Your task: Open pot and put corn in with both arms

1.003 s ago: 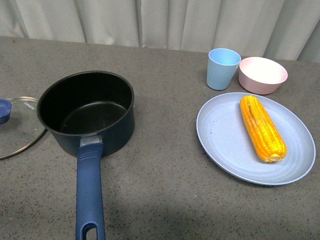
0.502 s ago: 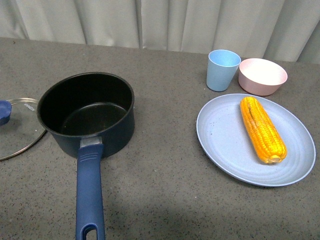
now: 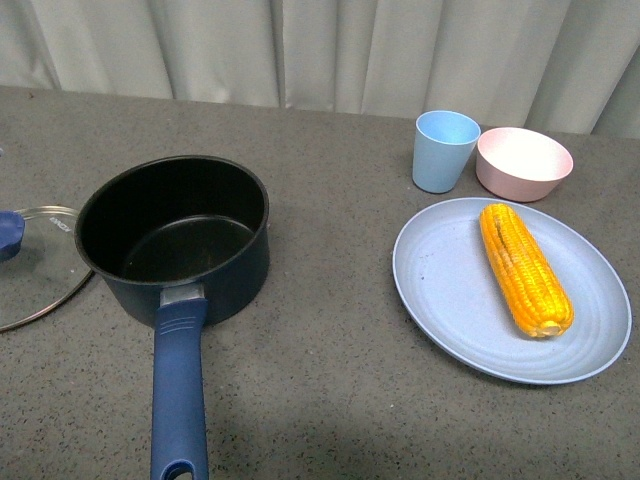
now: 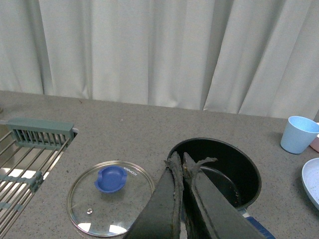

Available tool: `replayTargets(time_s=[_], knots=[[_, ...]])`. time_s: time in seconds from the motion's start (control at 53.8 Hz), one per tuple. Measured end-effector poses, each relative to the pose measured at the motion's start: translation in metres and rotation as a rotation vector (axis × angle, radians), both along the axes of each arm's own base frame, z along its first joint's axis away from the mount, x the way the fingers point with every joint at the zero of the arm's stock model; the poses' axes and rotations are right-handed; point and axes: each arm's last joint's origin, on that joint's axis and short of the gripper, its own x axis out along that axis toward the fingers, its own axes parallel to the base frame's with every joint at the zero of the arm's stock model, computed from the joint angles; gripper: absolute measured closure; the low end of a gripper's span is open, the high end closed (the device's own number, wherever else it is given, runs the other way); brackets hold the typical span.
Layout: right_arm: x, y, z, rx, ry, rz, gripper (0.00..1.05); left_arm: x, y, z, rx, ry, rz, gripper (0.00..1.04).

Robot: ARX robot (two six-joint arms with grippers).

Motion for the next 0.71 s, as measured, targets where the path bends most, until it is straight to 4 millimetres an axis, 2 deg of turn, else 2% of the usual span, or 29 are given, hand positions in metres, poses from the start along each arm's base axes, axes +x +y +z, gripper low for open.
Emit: replayTargets(time_s=[0.52,0.557,0.706], knots=[[0.0000,0.0000,0.0000,0.000,0.000,0.000,0.09,-0.0001,0.0000,0.0001,0.000,-0.001,0.000,0.08],[0.0000,0.0000,0.0000,0.000,0.000,0.000,0.09,-0.0001,0.0000,0.0001,0.002,-0.001,0.000,0.05],[0.0000,0.0000,0.0000,0.000,0.000,0.000,0.09,-0.0001,0.0000,0.0001,0.002,-0.001,0.000,0.06]])
